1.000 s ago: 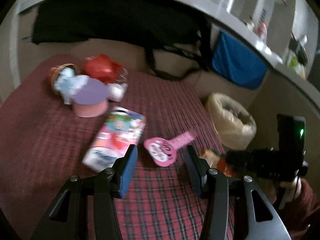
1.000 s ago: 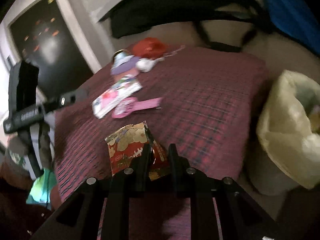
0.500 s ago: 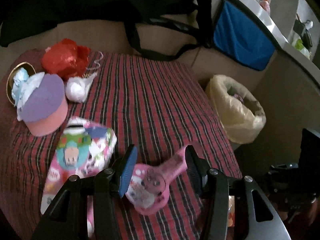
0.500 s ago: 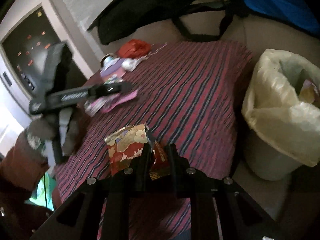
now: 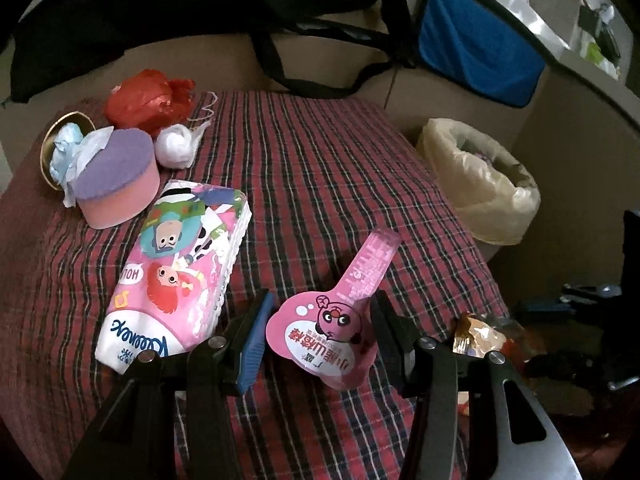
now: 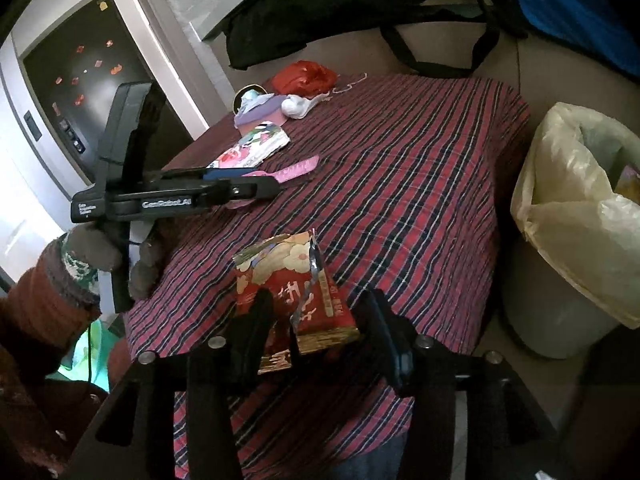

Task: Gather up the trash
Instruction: 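Grasp the red-gold snack bag with the right tool while the left tool grasps the pink lollipop wrapper, then lift the snack bag and pink wrapper and carry them over the bin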

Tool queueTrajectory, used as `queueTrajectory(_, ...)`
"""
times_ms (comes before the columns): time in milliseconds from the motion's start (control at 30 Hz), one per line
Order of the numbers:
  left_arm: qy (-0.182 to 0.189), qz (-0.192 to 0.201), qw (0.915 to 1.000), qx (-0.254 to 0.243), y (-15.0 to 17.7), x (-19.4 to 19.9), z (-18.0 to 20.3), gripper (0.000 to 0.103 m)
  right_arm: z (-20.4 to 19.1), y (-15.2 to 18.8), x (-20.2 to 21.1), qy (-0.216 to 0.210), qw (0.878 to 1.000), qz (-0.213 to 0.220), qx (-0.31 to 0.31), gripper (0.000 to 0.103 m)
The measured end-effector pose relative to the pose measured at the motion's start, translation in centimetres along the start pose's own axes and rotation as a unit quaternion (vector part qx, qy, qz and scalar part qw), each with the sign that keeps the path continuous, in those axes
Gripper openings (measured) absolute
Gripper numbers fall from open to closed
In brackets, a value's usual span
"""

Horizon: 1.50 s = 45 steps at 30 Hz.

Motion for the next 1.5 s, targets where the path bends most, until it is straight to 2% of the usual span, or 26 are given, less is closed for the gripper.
queueTrajectory(167, -0.008, 0.002, 0.9998, 0.020, 0.5, 0.7, -0.4, 0.049, -0.8, -0.4, 0.7, 0.021, 0.999, 0.013, 0.031, 0.051)
queueTrajectory(300, -0.016, 0.033, 0.9974, 0.062, 1.1, 3.3, -1.5, 0.049, -2.3, -0.9, 0.1, 0.016, 0.997, 0.013, 0.072, 0.054)
queueTrajectory(467, -0.049, 0.100, 0.9881, 0.106, 2.1, 8.8, -2.9, 0.049, -2.8, -1.2, -1.7, 0.020, 0.996, -0.001, 0.088, 0.055)
queueTrajectory(600, -0.044, 0.114, 0.9809, 0.151, 2.9, 10.9, -4.8, 0.049, -3.6, -1.4, -2.8, 0.010, 0.997, -0.021, 0.078, 0.058)
queueTrajectory(667, -0.050, 0.121, 0.9779, 0.163, 3.3, 11.5, -5.5, 0.049, -4.5, -1.4, -3.3, 0.019, 0.995, -0.025, 0.097, 0.064)
queueTrajectory(800, -0.055, 0.126, 0.9743, 0.179, 3.8, 11.9, -6.3, 0.049, -6.8, -1.2, -4.5, 0.038, 0.988, -0.038, 0.148, 0.067)
queueTrajectory(933, -0.056, 0.128, 0.9732, 0.183, 4.0, 12.0, -6.5, 0.049, -8.3, -1.2, -5.4, 0.054, 0.983, -0.040, 0.172, 0.070)
queueTrajectory(1233, -0.056, 0.135, 0.9730, 0.179, 4.0, 12.0, -6.0, 0.049, -8.5, -2.7, -6.7, 0.054, 0.982, -0.029, 0.180, 0.070)
queueTrajectory(1267, -0.058, 0.137, 0.9727, 0.178, 4.0, 12.0, -6.0, 0.049, -8.6, -2.8, -6.9, 0.052, 0.982, -0.029, 0.181, 0.070)
queueTrajectory(1333, -0.061, 0.139, 0.9726, 0.176, 3.9, 12.0, -6.1, 0.049, -8.5, -3.1, -7.0, 0.048, 0.982, -0.024, 0.179, 0.062)
queueTrajectory(1400, -0.066, 0.142, 0.9724, 0.173, 3.8, 12.1, -6.0, 0.049, -8.2, -3.4, -6.7, 0.037, 0.985, -0.021, 0.170, 0.040)
queueTrajectory(1467, -0.070, 0.146, 0.9721, 0.169, 3.6, 12.2, -5.9, 0.049, -7.7, -3.7, -6.4, 0.034, 0.987, -0.016, 0.159, 0.030)
queueTrajectory(1500, -0.071, 0.148, 0.9721, 0.168, 3.6, 12.2, -5.9, 0.049, -7.4, -4.0, -6.0, 0.035, 0.987, -0.010, 0.154, 0.030)
Point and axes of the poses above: each gripper's, at about its wrist camera, not at the fingertips, and x roughly against the way its jaws point, z to its right, y to its underside, the point moved 6 cm from there along -x, roughly the way its jaws point, and after that the axes turned 7 degrees about x, right-handed, at the moved point
